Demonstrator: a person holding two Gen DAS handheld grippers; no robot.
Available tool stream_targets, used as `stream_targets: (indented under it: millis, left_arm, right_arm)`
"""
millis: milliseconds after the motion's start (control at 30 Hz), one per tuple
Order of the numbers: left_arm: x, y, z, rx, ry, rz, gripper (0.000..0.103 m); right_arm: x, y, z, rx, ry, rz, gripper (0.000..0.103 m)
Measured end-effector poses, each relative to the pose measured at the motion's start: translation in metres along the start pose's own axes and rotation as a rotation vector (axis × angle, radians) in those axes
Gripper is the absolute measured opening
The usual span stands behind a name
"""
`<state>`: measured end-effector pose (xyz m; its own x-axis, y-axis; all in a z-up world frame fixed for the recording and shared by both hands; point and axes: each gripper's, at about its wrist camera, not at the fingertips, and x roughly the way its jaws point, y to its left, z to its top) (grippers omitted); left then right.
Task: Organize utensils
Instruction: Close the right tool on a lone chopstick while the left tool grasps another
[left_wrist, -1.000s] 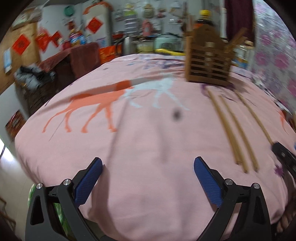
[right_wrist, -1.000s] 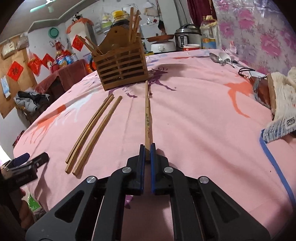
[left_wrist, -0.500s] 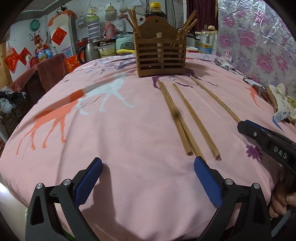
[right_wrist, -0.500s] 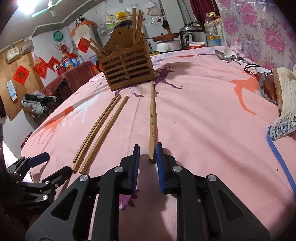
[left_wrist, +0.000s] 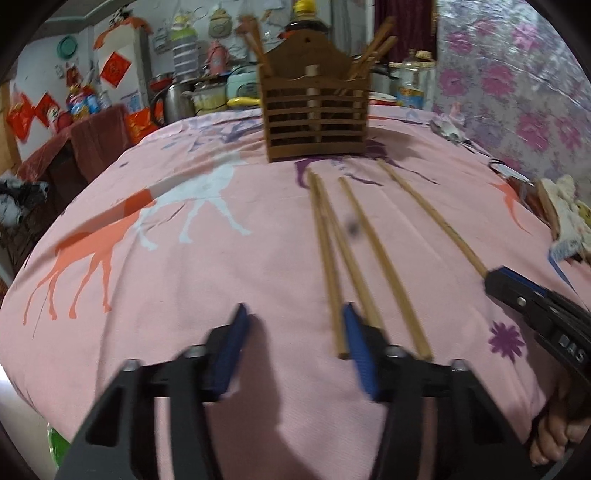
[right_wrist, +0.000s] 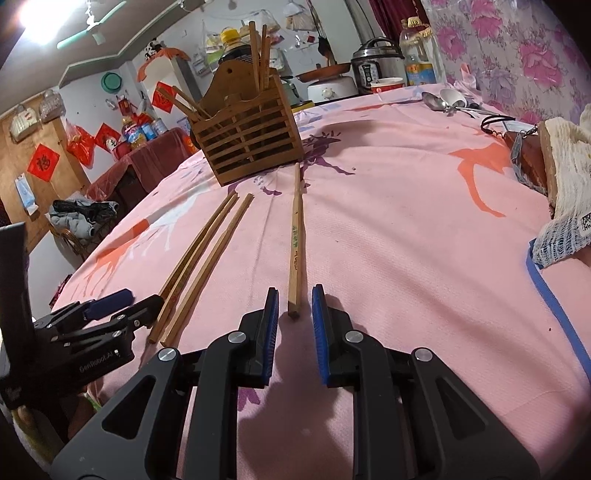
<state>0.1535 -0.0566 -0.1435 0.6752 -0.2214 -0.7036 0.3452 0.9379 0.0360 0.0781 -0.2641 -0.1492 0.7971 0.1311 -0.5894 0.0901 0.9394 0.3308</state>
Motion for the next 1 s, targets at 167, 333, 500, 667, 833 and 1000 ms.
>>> stream_targets:
  millis: [167, 333, 500, 667, 833, 1000]
  left_arm:
    - [-0.001, 0.014, -0.002, -0.038, 0.004, 0.053, 0.006]
    - [-0.013, 0.062, -0.013, -0.150, 0.006, 0.083, 0.008]
    - [-0.018, 0.072, -0.016, -0.170, -0.001, 0.068, 0.011]
    - [-0.019, 0.062, -0.020, -0.133, -0.021, 0.089, 0.037]
    - [-0.018, 0.066, -0.021, -0.147, -0.026, 0.093, 0.042]
    - [-0.018, 0.065, -0.021, -0.145, -0.031, 0.098, 0.042]
  right_arm:
    - [-0.001, -0.002, 0.000, 0.002, 0.000, 0.002, 0.020]
    - [-0.001, -0.002, 0.000, 0.000, 0.000, -0.002, 0.020]
    - [-0.002, -0.001, 0.000, -0.014, -0.003, -0.007, 0.024]
    - [-0.002, 0.004, -0.001, -0.038, -0.007, -0.016, 0.028]
    - [-0.002, 0.005, -0.001, -0.047, -0.009, -0.024, 0.028]
    - [0.000, 0.014, -0.002, -0.099, -0.014, -0.065, 0.028]
